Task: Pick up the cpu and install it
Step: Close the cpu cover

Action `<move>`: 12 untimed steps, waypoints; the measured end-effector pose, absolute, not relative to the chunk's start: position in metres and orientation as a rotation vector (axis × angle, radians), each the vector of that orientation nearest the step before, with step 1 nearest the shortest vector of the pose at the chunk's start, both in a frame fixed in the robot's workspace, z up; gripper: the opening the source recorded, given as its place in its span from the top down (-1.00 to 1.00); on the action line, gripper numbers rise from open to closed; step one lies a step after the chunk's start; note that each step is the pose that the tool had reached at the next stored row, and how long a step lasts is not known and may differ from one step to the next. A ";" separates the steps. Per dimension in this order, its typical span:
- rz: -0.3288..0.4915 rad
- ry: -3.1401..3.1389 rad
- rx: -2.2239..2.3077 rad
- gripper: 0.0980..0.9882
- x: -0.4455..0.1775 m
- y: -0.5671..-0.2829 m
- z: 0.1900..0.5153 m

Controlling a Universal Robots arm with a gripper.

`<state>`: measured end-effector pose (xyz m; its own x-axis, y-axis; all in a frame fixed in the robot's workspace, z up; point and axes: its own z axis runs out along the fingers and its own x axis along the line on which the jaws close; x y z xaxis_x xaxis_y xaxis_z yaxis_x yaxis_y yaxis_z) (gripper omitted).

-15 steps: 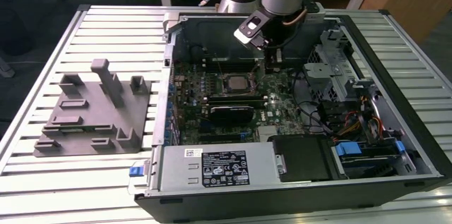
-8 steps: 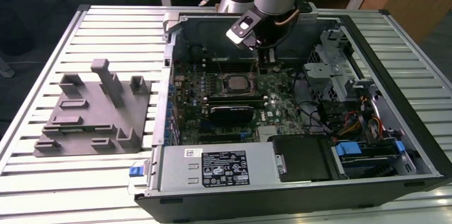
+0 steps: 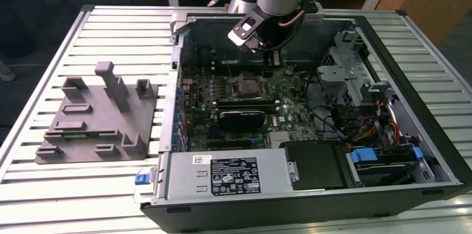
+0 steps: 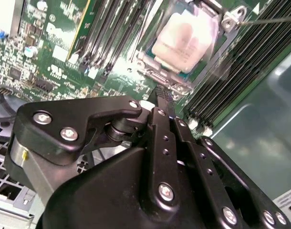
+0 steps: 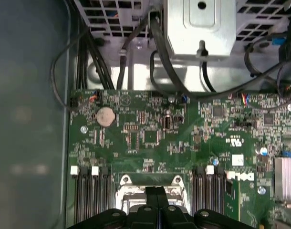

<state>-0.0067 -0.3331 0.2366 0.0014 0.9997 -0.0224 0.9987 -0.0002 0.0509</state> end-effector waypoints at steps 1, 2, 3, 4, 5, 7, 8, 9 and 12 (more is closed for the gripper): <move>0.031 2.184 2.186 0.98 -0.009 -0.333 0.237; 0.031 2.184 2.186 0.98 -0.011 -0.333 0.237; 0.031 2.184 2.186 0.98 -0.013 -0.333 0.237; 0.031 2.184 2.186 0.98 -0.015 -0.333 0.237; 0.031 2.184 2.186 0.98 -0.017 -0.333 0.237; 0.031 2.184 2.186 0.98 -0.022 -0.333 0.236; 0.031 2.184 2.186 0.98 -0.024 -0.333 0.236; 0.031 2.184 2.186 0.98 -0.026 -0.333 0.236; 0.031 2.184 2.186 0.98 -0.030 -0.333 0.236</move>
